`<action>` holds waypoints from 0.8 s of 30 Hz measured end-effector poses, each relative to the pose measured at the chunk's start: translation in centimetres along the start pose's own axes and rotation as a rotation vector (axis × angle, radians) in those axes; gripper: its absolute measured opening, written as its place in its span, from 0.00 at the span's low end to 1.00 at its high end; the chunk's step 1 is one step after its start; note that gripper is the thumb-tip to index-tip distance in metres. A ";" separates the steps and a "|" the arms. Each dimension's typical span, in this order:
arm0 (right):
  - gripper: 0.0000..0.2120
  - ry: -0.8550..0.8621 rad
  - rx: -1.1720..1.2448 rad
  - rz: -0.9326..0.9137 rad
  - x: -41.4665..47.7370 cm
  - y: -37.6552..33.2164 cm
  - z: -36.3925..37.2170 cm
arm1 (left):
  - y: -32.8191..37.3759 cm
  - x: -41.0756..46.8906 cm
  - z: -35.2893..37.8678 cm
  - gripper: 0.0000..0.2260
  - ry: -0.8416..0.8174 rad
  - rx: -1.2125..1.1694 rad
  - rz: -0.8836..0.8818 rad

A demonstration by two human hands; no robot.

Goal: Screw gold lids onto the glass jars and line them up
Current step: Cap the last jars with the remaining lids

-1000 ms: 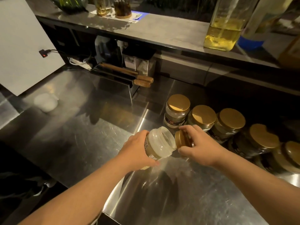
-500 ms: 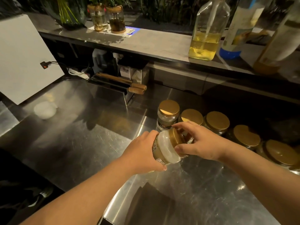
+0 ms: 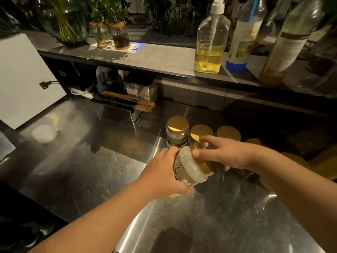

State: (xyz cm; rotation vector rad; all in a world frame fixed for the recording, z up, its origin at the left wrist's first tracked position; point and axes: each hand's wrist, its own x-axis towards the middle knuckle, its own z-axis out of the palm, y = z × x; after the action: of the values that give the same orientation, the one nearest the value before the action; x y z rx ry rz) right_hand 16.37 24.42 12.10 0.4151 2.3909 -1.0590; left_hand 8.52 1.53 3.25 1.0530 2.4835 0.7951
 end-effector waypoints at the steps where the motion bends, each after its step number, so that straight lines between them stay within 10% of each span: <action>1: 0.43 -0.029 0.047 -0.073 -0.7 -0.1 -0.6 | 0.3 0.1 -0.1 0.42 0.002 -0.011 -0.004; 9: 0.28 0.051 -0.015 0.007 -2.5 -1.0 -1.8 | 2.4 0.2 -0.2 0.43 0.010 -0.009 0.024; 15: 0.52 0.037 -0.070 0.234 -3.1 -0.9 -1.5 | 3.3 0.1 -0.5 0.45 -0.006 -0.007 0.040; 24: 0.35 -0.031 0.059 -0.122 -4.9 -0.3 -3.7 | 3.7 0.0 -0.1 0.42 -0.006 -0.090 0.021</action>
State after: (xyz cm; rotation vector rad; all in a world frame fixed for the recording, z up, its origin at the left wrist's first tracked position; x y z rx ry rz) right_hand 19.19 26.65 17.08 0.2744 2.3873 -1.1838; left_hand 10.47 3.61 5.54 1.0500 2.4107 0.9001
